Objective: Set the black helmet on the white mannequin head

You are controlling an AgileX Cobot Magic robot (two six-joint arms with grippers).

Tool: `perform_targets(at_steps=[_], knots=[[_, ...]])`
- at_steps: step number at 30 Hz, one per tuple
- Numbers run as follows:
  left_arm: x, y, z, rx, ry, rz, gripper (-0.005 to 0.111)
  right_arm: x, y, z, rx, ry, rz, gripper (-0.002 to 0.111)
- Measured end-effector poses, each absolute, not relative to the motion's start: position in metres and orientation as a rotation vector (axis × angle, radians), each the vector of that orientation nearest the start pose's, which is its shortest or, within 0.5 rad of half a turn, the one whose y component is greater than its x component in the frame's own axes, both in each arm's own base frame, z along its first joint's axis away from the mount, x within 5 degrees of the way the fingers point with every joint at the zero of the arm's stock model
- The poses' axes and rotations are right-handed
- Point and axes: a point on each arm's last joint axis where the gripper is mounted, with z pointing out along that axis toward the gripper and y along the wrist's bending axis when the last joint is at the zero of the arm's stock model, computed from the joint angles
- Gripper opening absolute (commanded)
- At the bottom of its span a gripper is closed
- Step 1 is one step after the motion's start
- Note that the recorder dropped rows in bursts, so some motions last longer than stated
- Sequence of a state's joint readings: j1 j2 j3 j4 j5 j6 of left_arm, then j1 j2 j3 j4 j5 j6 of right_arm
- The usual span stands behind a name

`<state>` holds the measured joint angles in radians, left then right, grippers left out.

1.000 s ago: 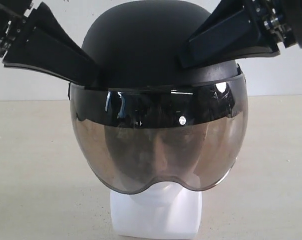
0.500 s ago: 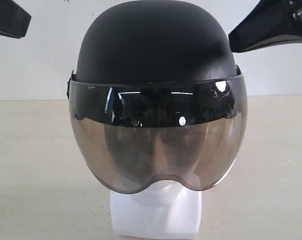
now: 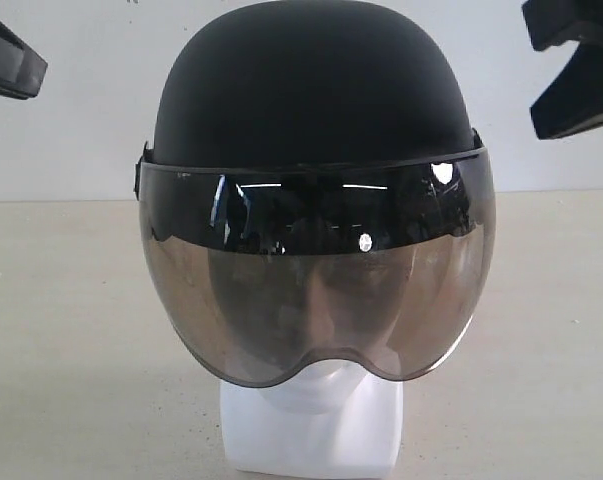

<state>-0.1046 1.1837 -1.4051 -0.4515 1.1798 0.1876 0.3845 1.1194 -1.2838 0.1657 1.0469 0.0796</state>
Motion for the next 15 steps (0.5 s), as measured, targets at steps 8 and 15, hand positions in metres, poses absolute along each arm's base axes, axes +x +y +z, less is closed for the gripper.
perform_targets(at_steps=[8, 15], knots=[[0.244, -0.045, 0.413, 0.213, 2.451, -0.486, 0.004, 0.192, 0.092, 0.413, -0.299, 2.388, 0.444, 0.0], [0.268, -0.049, 0.392, 0.209, 2.522, -0.552, 0.004, 0.209, 0.1, 0.401, -0.319, 2.42, 0.45, 0.0]])
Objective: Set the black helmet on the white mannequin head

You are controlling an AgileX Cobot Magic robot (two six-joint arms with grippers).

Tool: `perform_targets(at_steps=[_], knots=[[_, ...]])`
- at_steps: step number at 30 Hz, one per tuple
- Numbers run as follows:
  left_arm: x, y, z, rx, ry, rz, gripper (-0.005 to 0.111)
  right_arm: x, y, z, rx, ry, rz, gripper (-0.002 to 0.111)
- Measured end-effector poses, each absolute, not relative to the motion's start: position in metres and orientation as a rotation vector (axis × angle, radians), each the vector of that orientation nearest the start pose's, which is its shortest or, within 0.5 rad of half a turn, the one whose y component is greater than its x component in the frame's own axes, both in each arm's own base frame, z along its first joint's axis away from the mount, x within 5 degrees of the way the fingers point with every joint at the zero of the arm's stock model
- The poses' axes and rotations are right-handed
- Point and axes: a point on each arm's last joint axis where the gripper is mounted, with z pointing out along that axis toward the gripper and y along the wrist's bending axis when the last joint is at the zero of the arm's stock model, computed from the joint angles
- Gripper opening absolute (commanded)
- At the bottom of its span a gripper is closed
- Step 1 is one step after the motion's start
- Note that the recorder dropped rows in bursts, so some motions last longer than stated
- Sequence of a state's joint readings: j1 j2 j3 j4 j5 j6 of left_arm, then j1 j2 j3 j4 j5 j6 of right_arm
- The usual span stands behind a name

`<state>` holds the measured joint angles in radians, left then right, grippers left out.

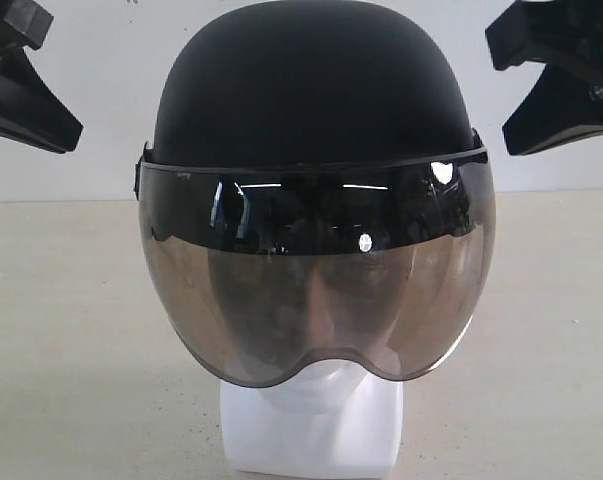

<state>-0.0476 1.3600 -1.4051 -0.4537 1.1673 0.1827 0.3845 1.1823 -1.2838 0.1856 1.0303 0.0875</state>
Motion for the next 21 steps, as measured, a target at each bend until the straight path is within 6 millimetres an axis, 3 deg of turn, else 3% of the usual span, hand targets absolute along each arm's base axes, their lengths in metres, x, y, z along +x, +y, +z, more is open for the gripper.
perform_targets(at_steps=[6, 12, 16, 21], knots=[[0.271, -0.051, 0.39, 0.214, 2.521, -0.568, 0.004, 0.216, 0.103, 0.399, -0.307, 2.4, 0.46, 0.0], [0.272, -0.056, 0.394, 0.218, 2.476, -0.657, 0.004, 0.216, 0.111, 0.403, -0.304, 2.364, 0.581, 0.0], [0.267, -0.061, 0.41, 0.253, 2.403, -0.73, 0.004, 0.211, 0.111, 0.407, -0.322, 2.342, 0.623, 0.0], [0.244, -0.062, 0.446, 0.312, 2.29, -0.723, 0.004, 0.193, 0.107, 0.421, -0.326, 2.282, 0.672, 0.0]])
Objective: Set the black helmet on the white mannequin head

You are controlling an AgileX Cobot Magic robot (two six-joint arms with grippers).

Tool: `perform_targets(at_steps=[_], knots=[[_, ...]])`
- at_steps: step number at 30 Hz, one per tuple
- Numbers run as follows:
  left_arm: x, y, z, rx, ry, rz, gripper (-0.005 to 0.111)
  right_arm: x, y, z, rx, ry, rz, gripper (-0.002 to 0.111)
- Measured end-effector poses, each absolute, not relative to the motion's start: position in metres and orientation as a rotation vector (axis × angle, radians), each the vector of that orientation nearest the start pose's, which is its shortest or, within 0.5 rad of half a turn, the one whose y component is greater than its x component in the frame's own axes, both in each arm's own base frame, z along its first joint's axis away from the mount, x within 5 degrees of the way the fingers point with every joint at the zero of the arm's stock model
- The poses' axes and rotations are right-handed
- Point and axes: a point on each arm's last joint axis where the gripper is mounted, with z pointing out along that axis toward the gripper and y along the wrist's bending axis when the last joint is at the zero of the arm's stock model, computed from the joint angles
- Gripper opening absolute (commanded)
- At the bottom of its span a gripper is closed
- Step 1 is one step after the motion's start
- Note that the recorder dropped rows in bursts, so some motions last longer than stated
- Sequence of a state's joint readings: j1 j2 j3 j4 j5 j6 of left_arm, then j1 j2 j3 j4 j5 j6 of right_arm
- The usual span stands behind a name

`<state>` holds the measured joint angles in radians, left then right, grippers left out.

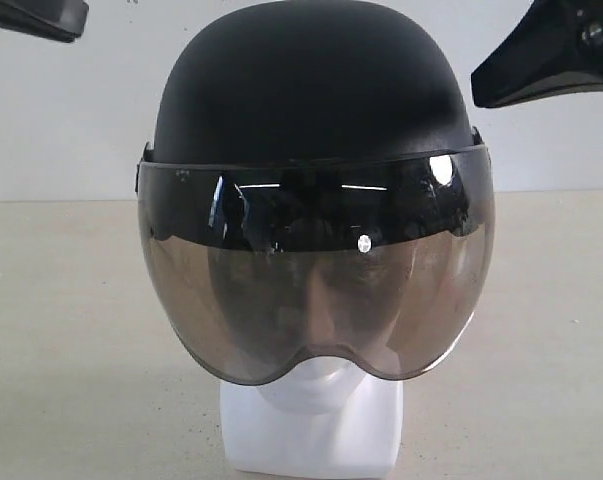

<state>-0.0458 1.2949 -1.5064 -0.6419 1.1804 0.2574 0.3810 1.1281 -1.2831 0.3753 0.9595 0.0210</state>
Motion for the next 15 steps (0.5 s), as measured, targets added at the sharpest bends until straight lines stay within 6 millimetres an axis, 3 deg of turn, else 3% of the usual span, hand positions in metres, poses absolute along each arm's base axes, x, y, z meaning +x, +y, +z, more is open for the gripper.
perform_targets(at_steps=[3, 8, 15], knots=[[0.231, -0.065, 0.457, 0.355, 2.247, -0.782, 0.004, 0.18, 0.107, 0.43, -0.342, 2.253, 0.755, 0.0], [0.227, -0.073, 0.461, 0.392, 2.206, -0.892, 0.004, 0.169, 0.117, 0.436, -0.428, 2.222, 0.923, 0.0], [0.224, -0.095, 0.427, 0.525, 2.279, -0.981, 0.004, 0.161, 0.139, 0.429, -0.562, 2.247, 0.934, 0.0]])
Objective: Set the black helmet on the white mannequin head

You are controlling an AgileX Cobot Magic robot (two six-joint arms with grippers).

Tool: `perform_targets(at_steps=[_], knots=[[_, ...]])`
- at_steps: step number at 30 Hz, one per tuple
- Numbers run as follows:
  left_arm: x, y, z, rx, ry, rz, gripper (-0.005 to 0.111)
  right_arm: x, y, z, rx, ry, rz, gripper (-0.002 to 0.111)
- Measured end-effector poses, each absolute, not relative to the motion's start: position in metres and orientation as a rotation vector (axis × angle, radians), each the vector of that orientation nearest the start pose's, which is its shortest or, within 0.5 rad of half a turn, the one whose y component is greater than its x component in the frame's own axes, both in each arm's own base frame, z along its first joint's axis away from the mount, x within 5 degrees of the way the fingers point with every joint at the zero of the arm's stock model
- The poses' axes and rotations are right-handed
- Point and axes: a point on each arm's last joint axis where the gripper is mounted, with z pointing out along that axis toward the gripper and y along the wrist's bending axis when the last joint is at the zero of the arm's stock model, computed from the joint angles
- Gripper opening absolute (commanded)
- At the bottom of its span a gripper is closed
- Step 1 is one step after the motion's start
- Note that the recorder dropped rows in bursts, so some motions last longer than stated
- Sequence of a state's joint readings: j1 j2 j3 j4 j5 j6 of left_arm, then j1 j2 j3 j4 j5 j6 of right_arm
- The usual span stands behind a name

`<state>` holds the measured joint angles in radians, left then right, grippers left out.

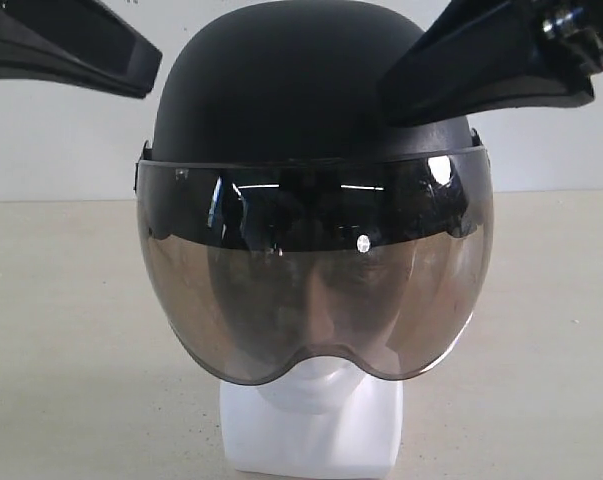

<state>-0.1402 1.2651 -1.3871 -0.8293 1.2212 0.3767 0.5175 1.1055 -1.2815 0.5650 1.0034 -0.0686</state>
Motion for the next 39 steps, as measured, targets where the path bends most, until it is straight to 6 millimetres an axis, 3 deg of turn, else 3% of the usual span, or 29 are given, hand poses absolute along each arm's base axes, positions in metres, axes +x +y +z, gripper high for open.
perform_targets(at_steps=[7, 26, 39], knots=[[0.225, -0.096, 0.396, 0.516, 2.371, -1.008, 0.004, 0.163, 0.146, 0.422, -0.589, 2.293, 0.901, 0.0], [0.225, -0.096, 0.392, 0.513, 2.385, -1.013, 0.004, 0.16, 0.145, 0.419, -0.592, 2.342, 0.9, 0.0], [0.221, -0.095, 0.378, 0.509, 2.422, -1.024, 0.004, 0.158, 0.145, 0.416, -0.616, 2.378, 0.888, 0.0]])
